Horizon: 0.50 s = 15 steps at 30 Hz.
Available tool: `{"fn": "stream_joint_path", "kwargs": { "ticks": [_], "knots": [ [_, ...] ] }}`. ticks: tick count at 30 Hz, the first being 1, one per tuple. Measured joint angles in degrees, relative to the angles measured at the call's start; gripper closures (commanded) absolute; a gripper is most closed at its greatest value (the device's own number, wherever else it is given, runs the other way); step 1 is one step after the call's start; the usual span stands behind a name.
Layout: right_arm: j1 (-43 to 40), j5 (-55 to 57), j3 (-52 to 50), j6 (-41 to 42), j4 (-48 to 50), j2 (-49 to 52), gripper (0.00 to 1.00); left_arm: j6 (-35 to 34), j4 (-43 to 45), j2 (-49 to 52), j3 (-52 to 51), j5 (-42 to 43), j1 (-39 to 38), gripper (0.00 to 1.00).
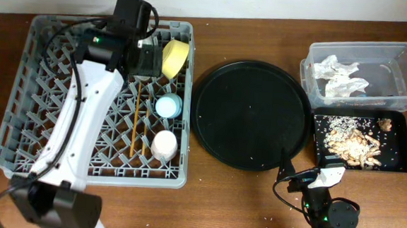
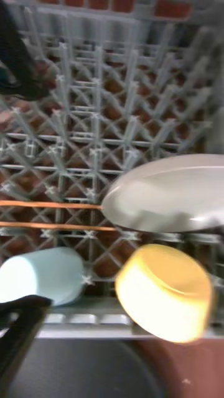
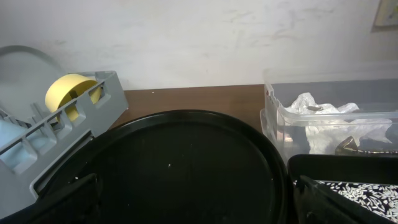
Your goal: Sort waste into correct bins and load items into the dishwasher rack
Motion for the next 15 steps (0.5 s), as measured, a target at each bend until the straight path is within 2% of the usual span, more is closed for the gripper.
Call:
{"fn": "stream_joint_path", "kwargs": {
  "ticks": [4,6,9,15],
  "knots": [
    [0.0,0.0,0.0,0.0,0.0,0.0,0.01,2.6,16.8,-9.8,-12.6,2.6,1.1,0.0],
    [0.0,0.0,0.0,0.0,0.0,0.0,0.01,3.3,26.7,-17.9,-22.3,4.2,2.6,0.0],
    [0.0,0.0,0.0,0.0,0.0,-0.1,0.02,3.7,34.3,-30.4,-35.9,5.7,5.5,0.0],
    [0.1,0.3,0.0,0.0,0.0,-0.1,0.01,8.6,38.8,-56.0,-62.2,10.8,10.1,0.0]
  ]
}}
